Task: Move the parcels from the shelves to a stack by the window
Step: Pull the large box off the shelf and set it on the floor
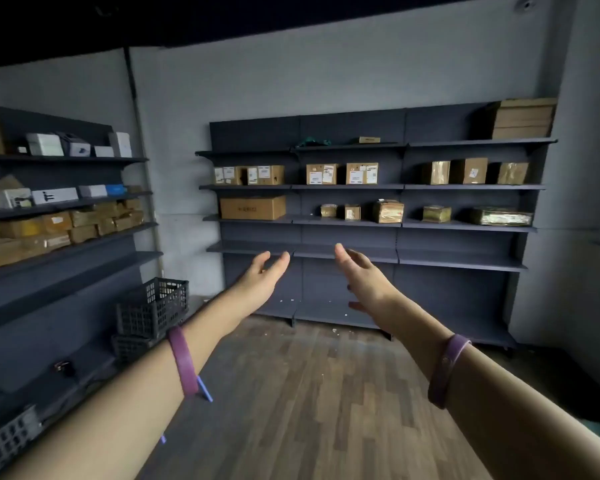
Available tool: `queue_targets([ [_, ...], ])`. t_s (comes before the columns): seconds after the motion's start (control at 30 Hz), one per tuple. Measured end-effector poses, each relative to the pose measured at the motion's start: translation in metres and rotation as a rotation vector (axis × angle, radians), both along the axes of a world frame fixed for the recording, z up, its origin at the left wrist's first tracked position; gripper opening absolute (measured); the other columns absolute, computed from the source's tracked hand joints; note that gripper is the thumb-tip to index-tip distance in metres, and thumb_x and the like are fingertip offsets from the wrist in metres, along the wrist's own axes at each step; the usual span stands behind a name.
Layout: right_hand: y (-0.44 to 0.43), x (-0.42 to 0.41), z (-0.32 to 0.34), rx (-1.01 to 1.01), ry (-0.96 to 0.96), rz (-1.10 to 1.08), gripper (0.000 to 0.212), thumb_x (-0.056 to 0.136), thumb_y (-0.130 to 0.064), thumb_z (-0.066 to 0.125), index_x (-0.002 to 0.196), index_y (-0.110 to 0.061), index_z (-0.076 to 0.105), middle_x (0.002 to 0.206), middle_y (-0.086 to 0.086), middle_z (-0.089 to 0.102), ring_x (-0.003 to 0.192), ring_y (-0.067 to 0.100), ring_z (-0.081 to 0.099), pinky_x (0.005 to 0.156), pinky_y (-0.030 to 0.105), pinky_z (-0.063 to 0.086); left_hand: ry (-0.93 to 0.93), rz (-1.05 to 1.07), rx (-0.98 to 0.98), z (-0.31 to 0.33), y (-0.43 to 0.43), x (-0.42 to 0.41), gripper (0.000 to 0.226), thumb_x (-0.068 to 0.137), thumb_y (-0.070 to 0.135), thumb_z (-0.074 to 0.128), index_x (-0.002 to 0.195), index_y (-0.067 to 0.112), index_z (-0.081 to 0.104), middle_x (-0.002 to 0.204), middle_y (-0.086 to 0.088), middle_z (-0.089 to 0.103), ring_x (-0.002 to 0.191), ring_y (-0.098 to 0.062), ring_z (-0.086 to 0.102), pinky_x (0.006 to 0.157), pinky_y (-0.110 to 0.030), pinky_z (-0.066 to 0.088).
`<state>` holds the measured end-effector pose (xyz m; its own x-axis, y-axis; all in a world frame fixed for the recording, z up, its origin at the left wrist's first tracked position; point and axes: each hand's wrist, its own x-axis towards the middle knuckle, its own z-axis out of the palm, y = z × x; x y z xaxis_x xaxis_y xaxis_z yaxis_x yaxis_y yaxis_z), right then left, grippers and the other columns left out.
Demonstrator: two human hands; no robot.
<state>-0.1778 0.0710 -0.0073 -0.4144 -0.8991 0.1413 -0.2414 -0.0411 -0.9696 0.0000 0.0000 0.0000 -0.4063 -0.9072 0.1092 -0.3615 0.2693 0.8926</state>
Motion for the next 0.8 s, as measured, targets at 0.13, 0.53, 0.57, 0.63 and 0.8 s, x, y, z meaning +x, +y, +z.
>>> queue_targets([
  [0.13,-0.021,0.005,0.006,0.011,-0.318,0.035,0.076,0.092,-0.072,0.039,0.153,-0.028,0.034,0.157,0.005,0.038,0.138,0.034,0.041,0.104,0.053,0.041,0.36,-0.042,0.285,0.004,-0.027,0.006,0.077,0.088,0.074,0.034,0.154,0.036,0.02,0.147,-0.005,0.05,0.12,-0.031,0.058,0.095,-0.049,0.049],
  [0.53,-0.135,-0.071,-0.02,-0.213,-0.904,0.252,0.088,0.089,-0.08,0.027,0.156,-0.021,0.03,0.152,0.019,0.044,0.132,0.046,0.048,0.105,0.062,0.039,1.019,-0.091,0.652,-0.027,-0.138,-0.052,0.089,0.087,0.08,0.024,0.156,0.024,0.015,0.121,-0.019,0.068,0.103,-0.046,0.067,0.092,-0.059,0.048],
  [0.57,-0.148,-0.082,-0.021,-0.214,-0.923,0.259,0.088,0.089,-0.08,0.027,0.155,-0.021,0.03,0.151,0.019,0.045,0.131,0.046,0.049,0.104,0.062,0.04,1.029,-0.07,0.648,-0.029,-0.151,-0.061,0.088,0.088,0.079,0.023,0.156,0.024,0.015,0.12,-0.019,0.068,0.103,-0.046,0.067,0.091,-0.058,0.049],
  [0.63,-0.176,-0.107,-0.02,-0.205,-0.924,0.279,0.089,0.089,-0.08,0.027,0.155,-0.02,0.032,0.15,0.019,0.047,0.131,0.045,0.049,0.106,0.061,0.039,1.024,-0.043,0.621,-0.029,-0.179,-0.082,0.087,0.088,0.079,0.022,0.156,0.023,0.016,0.118,-0.019,0.069,0.102,-0.045,0.068,0.089,-0.057,0.05],
  [0.8,-0.245,-0.162,-0.012,-0.169,-0.867,0.318,0.088,0.09,-0.079,0.026,0.154,-0.019,0.034,0.15,0.017,0.047,0.135,0.043,0.047,0.11,0.059,0.037,0.986,0.006,0.562,-0.024,-0.246,-0.129,0.085,0.089,0.078,0.019,0.154,0.023,0.021,0.113,-0.016,0.072,0.099,-0.041,0.07,0.089,-0.053,0.05],
])
